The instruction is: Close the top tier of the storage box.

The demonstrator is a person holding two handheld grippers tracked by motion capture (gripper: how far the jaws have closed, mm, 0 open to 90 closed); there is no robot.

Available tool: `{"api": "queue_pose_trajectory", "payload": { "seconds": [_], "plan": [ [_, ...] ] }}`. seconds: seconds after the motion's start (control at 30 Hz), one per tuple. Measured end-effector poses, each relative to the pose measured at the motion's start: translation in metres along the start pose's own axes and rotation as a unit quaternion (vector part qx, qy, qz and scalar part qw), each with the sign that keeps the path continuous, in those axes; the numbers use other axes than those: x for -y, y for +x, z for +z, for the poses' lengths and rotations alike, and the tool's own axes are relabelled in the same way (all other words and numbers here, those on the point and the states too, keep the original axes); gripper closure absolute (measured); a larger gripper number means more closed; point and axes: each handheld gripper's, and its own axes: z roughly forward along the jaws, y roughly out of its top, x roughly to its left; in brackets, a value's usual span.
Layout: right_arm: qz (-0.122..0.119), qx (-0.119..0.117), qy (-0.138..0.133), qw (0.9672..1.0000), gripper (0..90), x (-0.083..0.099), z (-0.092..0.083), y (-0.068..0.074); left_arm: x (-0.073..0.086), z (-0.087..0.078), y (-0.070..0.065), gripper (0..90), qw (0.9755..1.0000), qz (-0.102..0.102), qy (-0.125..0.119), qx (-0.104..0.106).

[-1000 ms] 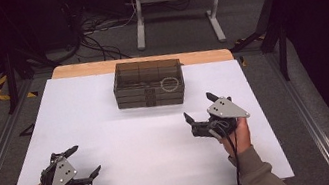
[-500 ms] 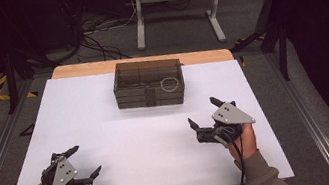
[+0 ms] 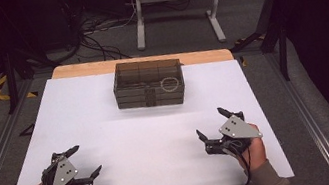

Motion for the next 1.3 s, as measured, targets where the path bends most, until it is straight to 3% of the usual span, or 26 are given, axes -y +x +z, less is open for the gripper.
{"api": "queue_pose_trajectory", "payload": {
  "seconds": [0.23,0.7,0.77,1.03,1.17,1.3],
  "plan": [
    [-0.007,-0.001,-0.003,1.0,8.3,0.016,-0.006,0.001,0.0,0.002,-0.001,8.5,1.0,0.002,0.002,0.005],
    [0.007,-0.003,-0.004,1.0,8.5,0.058,-0.024,0.007,-0.001,0.005,-0.003,8.4,0.9999,0.007,0.003,0.01],
    [-0.006,-0.001,0.012,0.9999,8.7,0.067,-0.026,0.009,-0.002,0.004,-0.004,8.4,0.9999,0.006,0.001,0.01],
    [0.012,0.002,0.016,0.9998,8.8,0.073,-0.031,0.011,-0.002,0.003,-0.004,8.1,0.9999,0.006,-0.001,0.014],
    [0.007,-0.002,0.019,0.9998,8.7,0.072,-0.03,0.013,-0.003,0.0,-0.006,8.1,0.9998,0.014,-0.003,0.014],
    [0.018,-0.004,0.012,0.9998,8.8,0.069,-0.03,0.012,-0.003,-0.001,-0.006,8.0,0.9999,0.006,-0.006,0.015]
  ]
}}
